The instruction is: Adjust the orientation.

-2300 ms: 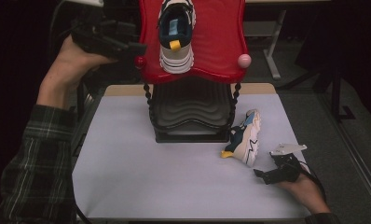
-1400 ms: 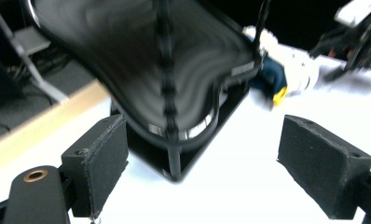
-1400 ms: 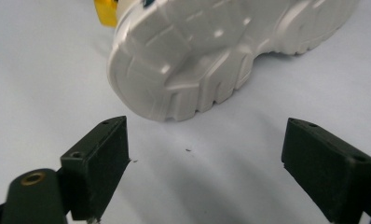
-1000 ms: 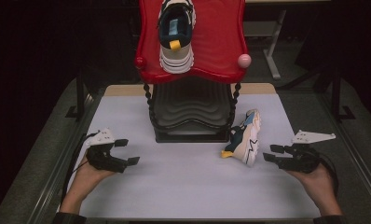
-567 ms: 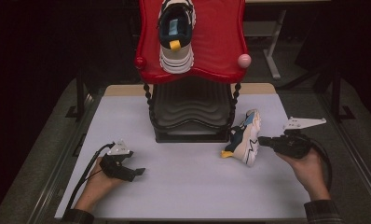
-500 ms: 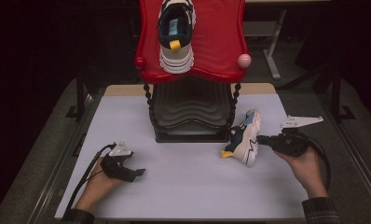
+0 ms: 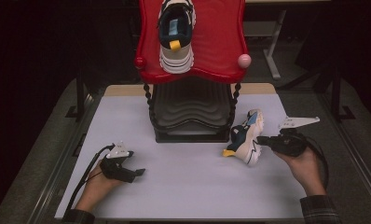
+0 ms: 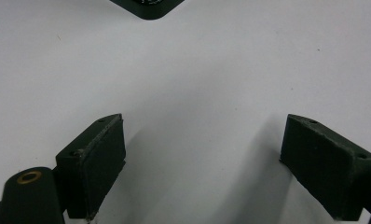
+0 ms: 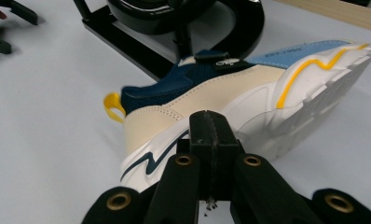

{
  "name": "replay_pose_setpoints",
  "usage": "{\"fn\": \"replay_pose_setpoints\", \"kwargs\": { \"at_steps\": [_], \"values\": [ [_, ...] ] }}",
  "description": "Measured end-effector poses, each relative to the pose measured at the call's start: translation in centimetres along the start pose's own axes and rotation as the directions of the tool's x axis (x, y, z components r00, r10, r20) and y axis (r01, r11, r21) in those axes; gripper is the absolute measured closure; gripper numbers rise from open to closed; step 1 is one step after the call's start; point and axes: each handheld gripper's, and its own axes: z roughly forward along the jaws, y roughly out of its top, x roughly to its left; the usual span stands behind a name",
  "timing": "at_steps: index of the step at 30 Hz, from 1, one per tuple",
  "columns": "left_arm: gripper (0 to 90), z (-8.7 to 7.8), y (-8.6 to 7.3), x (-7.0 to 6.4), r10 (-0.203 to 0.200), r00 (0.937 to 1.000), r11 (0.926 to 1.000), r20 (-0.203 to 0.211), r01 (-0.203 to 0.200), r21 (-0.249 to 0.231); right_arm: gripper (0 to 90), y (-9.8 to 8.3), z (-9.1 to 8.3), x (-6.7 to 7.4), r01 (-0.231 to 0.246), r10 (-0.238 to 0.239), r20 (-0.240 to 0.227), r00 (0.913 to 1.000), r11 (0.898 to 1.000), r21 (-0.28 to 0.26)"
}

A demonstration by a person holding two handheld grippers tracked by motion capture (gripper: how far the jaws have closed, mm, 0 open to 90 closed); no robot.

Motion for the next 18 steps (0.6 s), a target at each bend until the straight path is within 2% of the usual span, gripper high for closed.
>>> {"fn": "replay_pose_setpoints", "kwargs": {
  "at_steps": [11,18],
  "values": [
    [12.8,0.0,0.0,-0.1,-0.001,1.0000,1.0000,-0.002,0.001,-0.001,89.9,-2.2,-2.0,-1.4,-0.060,0.060,0.025,0.9979,0.998,-0.017],
    [12.8,0.0,0.0,0.0,-0.001,1.0000,1.0000,-0.001,0.001,0.000,89.9,-4.6,-3.0,-2.9,-0.113,0.109,0.080,0.9908,0.993,0.041]
  ]
}}
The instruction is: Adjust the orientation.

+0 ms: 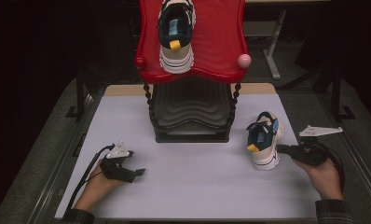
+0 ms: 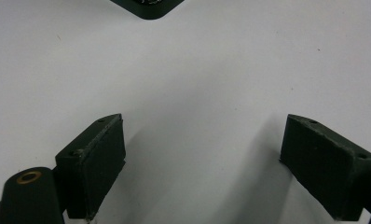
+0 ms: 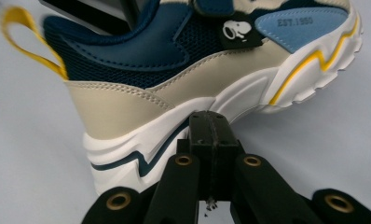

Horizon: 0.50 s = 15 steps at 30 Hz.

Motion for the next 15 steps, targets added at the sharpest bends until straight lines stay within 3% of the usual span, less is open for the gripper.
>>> {"fn": "replay_pose_setpoints", "kwargs": {
  "at_steps": [3,6,15],
  "values": [
    [12.8,0.0,0.0,0.0,0.000,1.0000,1.0000,0.001,0.000,0.000,89.9,-0.6,0.2,-0.6,-0.018,0.017,0.026,0.9995,1.000,0.025],
    [12.8,0.0,0.0,0.0,-0.001,1.0000,1.0000,0.002,0.001,0.000,89.9,-1.0,0.4,-1.1,-0.046,0.046,0.016,0.9988,0.999,0.021],
    [12.8,0.0,0.0,0.0,-0.001,1.0000,1.0000,0.002,0.001,0.000,89.9,-1.8,1.3,-2.3,-0.076,0.072,0.070,0.9950,0.995,0.070]
  ]
}}
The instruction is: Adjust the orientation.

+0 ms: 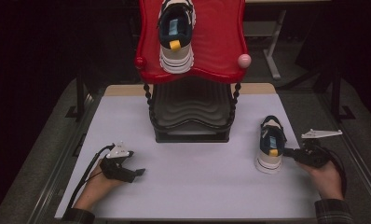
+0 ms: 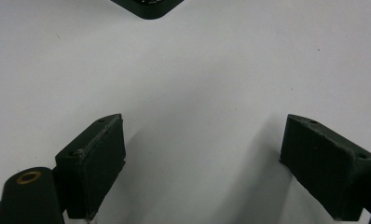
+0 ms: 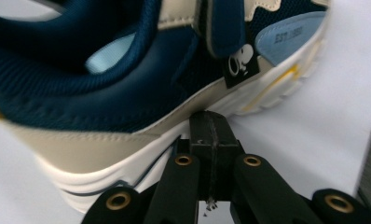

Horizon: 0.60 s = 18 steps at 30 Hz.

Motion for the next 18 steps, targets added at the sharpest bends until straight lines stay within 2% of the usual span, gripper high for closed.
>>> {"fn": "replay_pose_setpoints", "kwargs": {
  "at_steps": [5,8,11,18],
  "values": [
    [12.8,0.0,0.0,0.0,-0.001,1.0000,1.0000,0.000,0.001,0.000,89.9,0.4,0.6,-0.8,-0.024,0.024,0.032,0.9992,1.000,-0.012],
    [12.8,0.0,0.0,0.0,-0.002,1.0000,1.0000,0.001,0.002,-0.001,89.9,0.7,1.2,-1.1,-0.012,0.014,0.046,0.9989,1.000,-0.026],
    [12.8,0.0,0.0,0.0,-0.002,1.0000,1.0000,0.000,0.002,-0.001,89.9,1.0,1.6,-1.0,-0.012,0.014,0.040,0.9991,0.999,-0.032],
    [12.8,0.0,0.0,0.0,-0.003,1.0000,1.0000,0.001,0.003,-0.001,89.8,2.5,3.3,0.6,0.049,-0.049,-0.013,0.9987,0.998,-0.031]
  ]
}}
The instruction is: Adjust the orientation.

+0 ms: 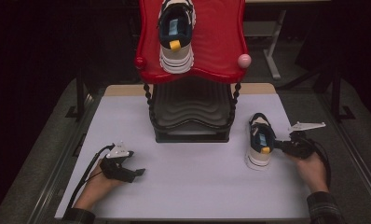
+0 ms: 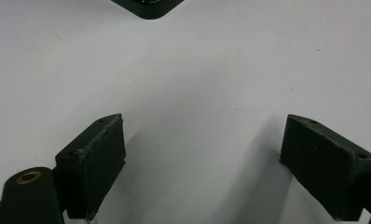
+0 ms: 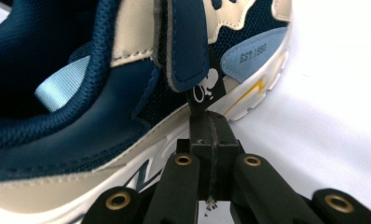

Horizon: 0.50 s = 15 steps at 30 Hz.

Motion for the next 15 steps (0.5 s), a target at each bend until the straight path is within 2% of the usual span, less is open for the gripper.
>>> {"fn": "replay_pose_setpoints", "kwargs": {
  "at_steps": [4,8,12,15],
  "values": [
    [12.8,0.0,0.0,0.0,0.000,1.0000,1.0000,0.000,0.000,0.000,89.8,0.2,0.3,0.9,0.020,-0.020,-0.045,0.9988,1.000,0.006],
    [12.8,0.0,0.0,0.0,0.000,1.0000,1.0000,-0.001,0.000,0.000,89.6,0.2,0.3,1.2,0.026,-0.025,-0.051,0.9984,1.000,0.012],
    [12.8,0.0,0.0,0.0,0.002,1.0000,1.0000,-0.001,-0.002,0.000,87.2,-0.1,-0.3,0.7,0.005,-0.005,-0.043,0.9991,1.000,0.006],
    [12.8,0.0,0.0,0.0,0.001,1.0000,1.0000,-0.001,-0.001,0.001,82.2,-0.4,-1.6,-0.2,-0.034,0.033,-0.027,0.9991,0.999,-0.036]
  ]
}}
